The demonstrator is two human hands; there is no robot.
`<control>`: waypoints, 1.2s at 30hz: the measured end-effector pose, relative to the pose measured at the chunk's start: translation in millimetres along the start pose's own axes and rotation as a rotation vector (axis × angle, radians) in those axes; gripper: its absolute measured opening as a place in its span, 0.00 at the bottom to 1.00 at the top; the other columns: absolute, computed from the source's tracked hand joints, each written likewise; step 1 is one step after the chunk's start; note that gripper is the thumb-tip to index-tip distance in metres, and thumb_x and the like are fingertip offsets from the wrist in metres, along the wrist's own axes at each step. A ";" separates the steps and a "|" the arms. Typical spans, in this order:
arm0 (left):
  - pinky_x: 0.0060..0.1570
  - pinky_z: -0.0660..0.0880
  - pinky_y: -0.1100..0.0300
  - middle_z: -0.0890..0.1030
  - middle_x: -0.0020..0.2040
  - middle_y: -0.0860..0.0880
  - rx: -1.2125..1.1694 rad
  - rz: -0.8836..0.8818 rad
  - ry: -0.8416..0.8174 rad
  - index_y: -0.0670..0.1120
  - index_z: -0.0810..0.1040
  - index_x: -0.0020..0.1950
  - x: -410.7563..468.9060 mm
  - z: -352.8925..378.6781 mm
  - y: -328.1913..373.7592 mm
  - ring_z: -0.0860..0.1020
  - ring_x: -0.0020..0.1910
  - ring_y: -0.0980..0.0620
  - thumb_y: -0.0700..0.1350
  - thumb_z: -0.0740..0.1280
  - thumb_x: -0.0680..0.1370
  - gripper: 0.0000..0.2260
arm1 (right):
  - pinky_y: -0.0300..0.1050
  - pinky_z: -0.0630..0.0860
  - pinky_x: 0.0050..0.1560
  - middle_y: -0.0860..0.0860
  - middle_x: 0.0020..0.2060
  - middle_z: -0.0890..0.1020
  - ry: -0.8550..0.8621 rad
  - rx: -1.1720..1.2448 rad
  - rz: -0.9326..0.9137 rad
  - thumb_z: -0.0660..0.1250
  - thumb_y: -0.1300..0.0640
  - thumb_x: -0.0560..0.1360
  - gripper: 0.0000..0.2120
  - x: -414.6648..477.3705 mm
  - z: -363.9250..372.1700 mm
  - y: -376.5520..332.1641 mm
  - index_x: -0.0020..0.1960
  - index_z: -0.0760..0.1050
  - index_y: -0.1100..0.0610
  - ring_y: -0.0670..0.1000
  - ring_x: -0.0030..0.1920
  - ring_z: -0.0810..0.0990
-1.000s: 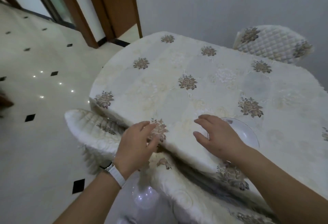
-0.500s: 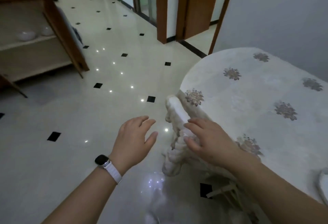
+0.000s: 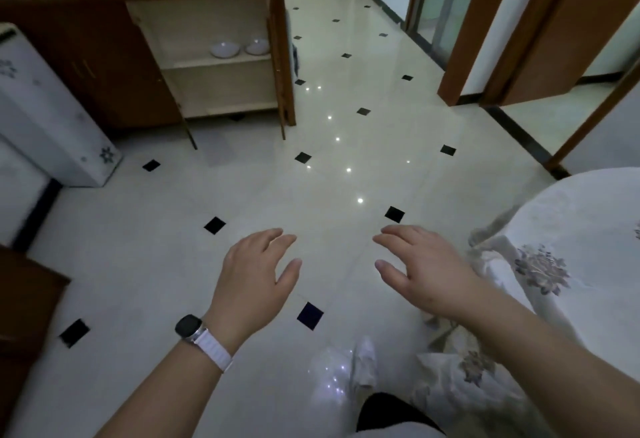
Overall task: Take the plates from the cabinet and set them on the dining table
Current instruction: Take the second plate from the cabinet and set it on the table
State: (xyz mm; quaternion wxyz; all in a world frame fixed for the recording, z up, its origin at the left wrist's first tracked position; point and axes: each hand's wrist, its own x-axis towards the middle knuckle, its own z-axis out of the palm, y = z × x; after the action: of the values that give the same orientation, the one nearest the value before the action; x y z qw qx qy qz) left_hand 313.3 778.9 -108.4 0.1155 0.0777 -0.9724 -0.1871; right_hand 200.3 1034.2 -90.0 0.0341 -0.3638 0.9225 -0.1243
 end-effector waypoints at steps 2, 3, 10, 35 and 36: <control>0.63 0.68 0.47 0.80 0.62 0.45 0.024 -0.039 0.003 0.47 0.79 0.64 14.9 -0.5 -18.8 0.75 0.63 0.44 0.55 0.61 0.77 0.20 | 0.51 0.68 0.65 0.51 0.66 0.77 -0.009 0.013 -0.036 0.61 0.43 0.79 0.22 33.0 7.7 1.1 0.68 0.74 0.53 0.54 0.66 0.73; 0.63 0.68 0.47 0.80 0.63 0.45 0.035 -0.058 0.005 0.47 0.79 0.64 24.8 0.4 -27.7 0.75 0.63 0.44 0.54 0.62 0.77 0.19 | 0.51 0.68 0.64 0.51 0.66 0.77 -0.008 0.020 -0.056 0.62 0.44 0.79 0.21 50.0 11.7 2.8 0.67 0.74 0.53 0.54 0.65 0.73; 0.64 0.68 0.45 0.79 0.63 0.45 0.065 -0.113 -0.013 0.47 0.79 0.64 147.9 21.1 -57.3 0.75 0.64 0.43 0.53 0.62 0.77 0.19 | 0.52 0.68 0.63 0.51 0.65 0.77 -0.024 0.072 -0.127 0.62 0.45 0.79 0.21 186.4 21.6 40.7 0.67 0.74 0.54 0.55 0.65 0.73; 0.64 0.69 0.47 0.80 0.62 0.46 0.063 -0.219 0.071 0.47 0.79 0.63 416.3 7.0 -187.5 0.76 0.62 0.45 0.50 0.65 0.76 0.17 | 0.53 0.71 0.61 0.52 0.64 0.78 -0.051 0.161 -0.298 0.66 0.48 0.78 0.19 535.3 18.1 43.7 0.66 0.76 0.55 0.55 0.63 0.75; 0.64 0.69 0.46 0.80 0.62 0.46 0.061 -0.221 0.071 0.47 0.79 0.63 426.6 5.4 -201.6 0.76 0.62 0.45 0.50 0.65 0.77 0.17 | 0.53 0.72 0.61 0.52 0.63 0.79 -0.044 0.158 -0.298 0.66 0.49 0.78 0.19 551.8 20.4 37.2 0.66 0.76 0.55 0.55 0.63 0.75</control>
State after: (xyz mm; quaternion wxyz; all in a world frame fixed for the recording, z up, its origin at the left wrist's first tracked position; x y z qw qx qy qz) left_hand -76.3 512.8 -106.8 0.1262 0.1946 -0.9584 -0.1663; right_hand -225.7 681.2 -103.8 0.0640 -0.4956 0.8447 -0.1920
